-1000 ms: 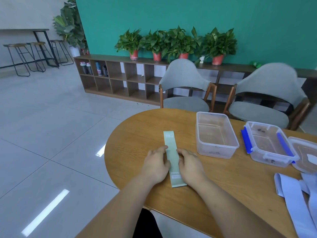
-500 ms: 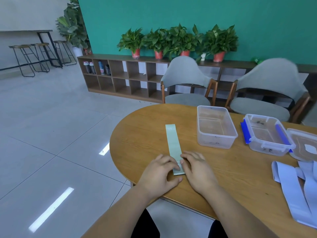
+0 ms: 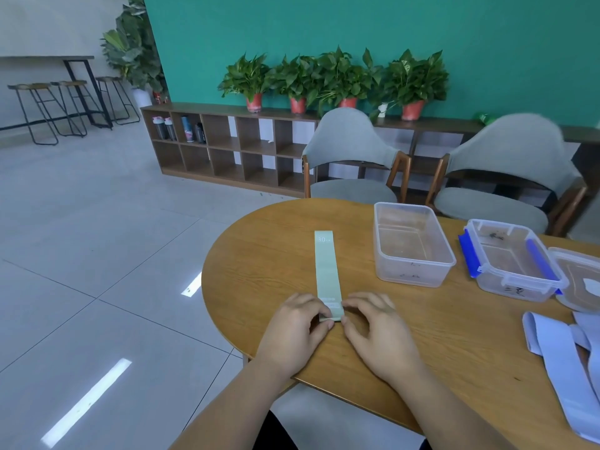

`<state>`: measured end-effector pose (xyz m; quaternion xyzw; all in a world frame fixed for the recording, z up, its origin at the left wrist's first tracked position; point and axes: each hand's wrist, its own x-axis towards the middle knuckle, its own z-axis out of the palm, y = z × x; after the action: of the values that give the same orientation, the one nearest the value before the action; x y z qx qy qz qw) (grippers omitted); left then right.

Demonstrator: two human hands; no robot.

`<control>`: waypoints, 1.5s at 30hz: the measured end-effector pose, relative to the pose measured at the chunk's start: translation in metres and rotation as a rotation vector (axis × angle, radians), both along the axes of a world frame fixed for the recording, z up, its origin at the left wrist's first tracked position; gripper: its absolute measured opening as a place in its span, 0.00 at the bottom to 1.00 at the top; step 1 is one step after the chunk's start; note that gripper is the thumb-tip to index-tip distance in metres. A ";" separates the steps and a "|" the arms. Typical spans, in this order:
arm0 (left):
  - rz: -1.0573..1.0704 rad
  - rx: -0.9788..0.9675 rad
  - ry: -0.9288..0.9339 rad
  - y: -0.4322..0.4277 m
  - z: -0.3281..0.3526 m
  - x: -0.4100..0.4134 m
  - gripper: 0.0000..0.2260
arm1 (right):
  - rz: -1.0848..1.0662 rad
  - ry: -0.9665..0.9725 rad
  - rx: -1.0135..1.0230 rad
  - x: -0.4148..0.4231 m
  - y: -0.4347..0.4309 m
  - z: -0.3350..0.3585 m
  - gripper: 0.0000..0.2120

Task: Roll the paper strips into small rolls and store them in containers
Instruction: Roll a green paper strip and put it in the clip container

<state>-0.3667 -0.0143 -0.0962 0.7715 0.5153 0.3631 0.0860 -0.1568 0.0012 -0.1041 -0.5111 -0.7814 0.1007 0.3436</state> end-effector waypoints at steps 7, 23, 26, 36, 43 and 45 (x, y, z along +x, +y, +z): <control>-0.010 -0.076 -0.171 -0.003 0.003 -0.004 0.07 | 0.022 0.002 0.066 0.002 0.001 -0.006 0.06; 0.030 -0.069 -0.094 -0.006 0.007 -0.003 0.05 | 0.008 -0.103 0.153 0.002 -0.010 0.001 0.06; 0.030 -0.066 -0.095 -0.006 0.007 -0.004 0.05 | 0.010 -0.117 0.165 0.002 -0.009 0.001 0.07; 0.021 -0.059 -0.093 -0.009 0.011 -0.003 0.06 | 0.025 -0.028 0.104 0.004 -0.007 -0.001 0.07; 0.047 -0.113 -0.148 -0.011 0.016 -0.003 0.05 | 0.000 0.051 -0.004 0.006 -0.007 0.004 0.09; 0.043 -0.123 -0.157 -0.011 0.016 -0.003 0.05 | 0.002 0.089 -0.034 0.006 -0.007 0.005 0.08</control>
<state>-0.3700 -0.0254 -0.0803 0.7225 0.5449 0.3921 0.1655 -0.1510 -0.0063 -0.0991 -0.5112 -0.7641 0.1369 0.3690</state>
